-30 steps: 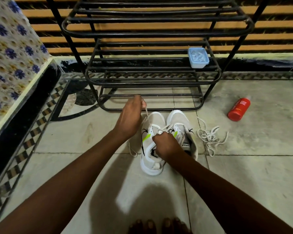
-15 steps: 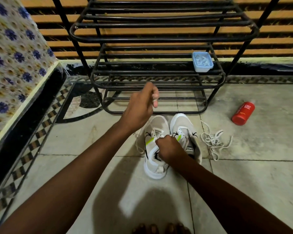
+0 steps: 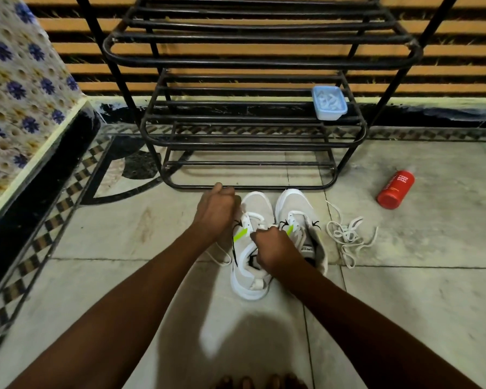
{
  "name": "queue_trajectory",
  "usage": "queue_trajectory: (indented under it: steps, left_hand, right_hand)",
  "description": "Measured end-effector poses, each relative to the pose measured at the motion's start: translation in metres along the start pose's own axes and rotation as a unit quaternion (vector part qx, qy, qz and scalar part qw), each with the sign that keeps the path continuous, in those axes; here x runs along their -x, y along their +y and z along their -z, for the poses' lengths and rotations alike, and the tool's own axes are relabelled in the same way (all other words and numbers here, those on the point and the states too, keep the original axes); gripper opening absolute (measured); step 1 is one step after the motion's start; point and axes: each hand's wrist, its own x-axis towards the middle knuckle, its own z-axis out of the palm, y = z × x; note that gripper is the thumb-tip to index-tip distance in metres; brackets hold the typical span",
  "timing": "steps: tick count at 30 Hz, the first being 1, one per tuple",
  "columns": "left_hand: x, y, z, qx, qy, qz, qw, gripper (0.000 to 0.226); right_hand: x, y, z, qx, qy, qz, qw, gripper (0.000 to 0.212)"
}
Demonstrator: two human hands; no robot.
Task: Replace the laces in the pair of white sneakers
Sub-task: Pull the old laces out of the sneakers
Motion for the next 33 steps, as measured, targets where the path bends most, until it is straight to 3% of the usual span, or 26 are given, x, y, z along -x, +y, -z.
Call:
queue_trajectory:
  steps: [2, 4, 7, 10, 11, 12, 14, 16, 18, 19, 21, 26, 28, 30, 33]
  left_hand:
    - [0.005, 0.003, 0.005, 0.073, 0.070, 0.017, 0.995, 0.029]
    - [0.009, 0.005, 0.017, 0.215, 0.186, 0.070, 0.956, 0.032]
    - [0.003, 0.000, 0.043, 0.373, 0.333, 0.119, 0.858, 0.031]
    - [-0.008, 0.007, 0.066, 0.563, 0.328, 0.123, 0.748, 0.043]
    - [-0.009, 0.008, 0.067, 0.572, 0.316, 0.118, 0.748, 0.040]
    - [-0.008, 0.007, 0.065, 0.538, 0.299, 0.111, 0.780, 0.036]
    - [-0.006, 0.001, 0.051, 0.381, 0.258, 0.064, 0.885, 0.026]
    - [-0.001, -0.005, 0.037, 0.196, 0.138, 0.020, 0.971, 0.015]
    - [0.004, -0.005, 0.024, 0.021, -0.024, 0.008, 0.999, 0.014]
    - [0.006, -0.004, 0.016, -0.049, -0.084, -0.002, 0.995, 0.022]
    - [0.009, -0.004, 0.007, -0.090, -0.103, -0.001, 0.991, 0.023]
    - [0.011, -0.001, 0.016, 0.089, 0.108, 0.046, 0.989, 0.025]
    - [0.013, 0.004, 0.027, 0.205, 0.230, 0.080, 0.948, 0.024]
    - [0.012, 0.002, 0.046, 0.273, 0.362, 0.120, 0.883, 0.025]
    - [0.002, 0.000, 0.069, 0.408, 0.427, 0.135, 0.796, 0.034]
  right_hand:
    - [0.000, 0.000, 0.001, 0.005, -0.004, 0.003, 1.000, 0.030]
    - [0.001, 0.000, 0.001, 0.004, -0.010, 0.004, 1.000, 0.031]
    - [0.002, 0.002, 0.001, -0.009, -0.012, 0.004, 1.000, 0.031]
    - [0.001, 0.002, 0.002, -0.008, -0.010, 0.008, 1.000, 0.031]
    - [0.001, 0.001, 0.002, -0.008, -0.009, 0.008, 1.000, 0.030]
    - [0.001, 0.000, 0.002, -0.007, -0.009, 0.008, 1.000, 0.030]
    - [0.001, 0.000, 0.002, -0.004, -0.007, 0.009, 1.000, 0.029]
    - [0.001, -0.001, 0.002, -0.006, -0.006, 0.005, 1.000, 0.028]
    - [0.001, -0.002, 0.002, -0.005, -0.003, 0.002, 1.000, 0.027]
    - [0.001, -0.002, 0.001, -0.005, -0.004, 0.001, 1.000, 0.026]
    - [0.000, -0.002, 0.001, -0.006, -0.006, 0.001, 1.000, 0.027]
    - [0.000, -0.001, -0.001, -0.011, -0.008, -0.002, 1.000, 0.033]
    - [0.000, -0.001, -0.001, -0.009, -0.006, -0.002, 1.000, 0.033]
    - [0.000, 0.000, -0.002, -0.008, -0.006, 0.001, 1.000, 0.036]
    - [-0.001, 0.001, -0.003, -0.006, -0.010, 0.003, 1.000, 0.040]
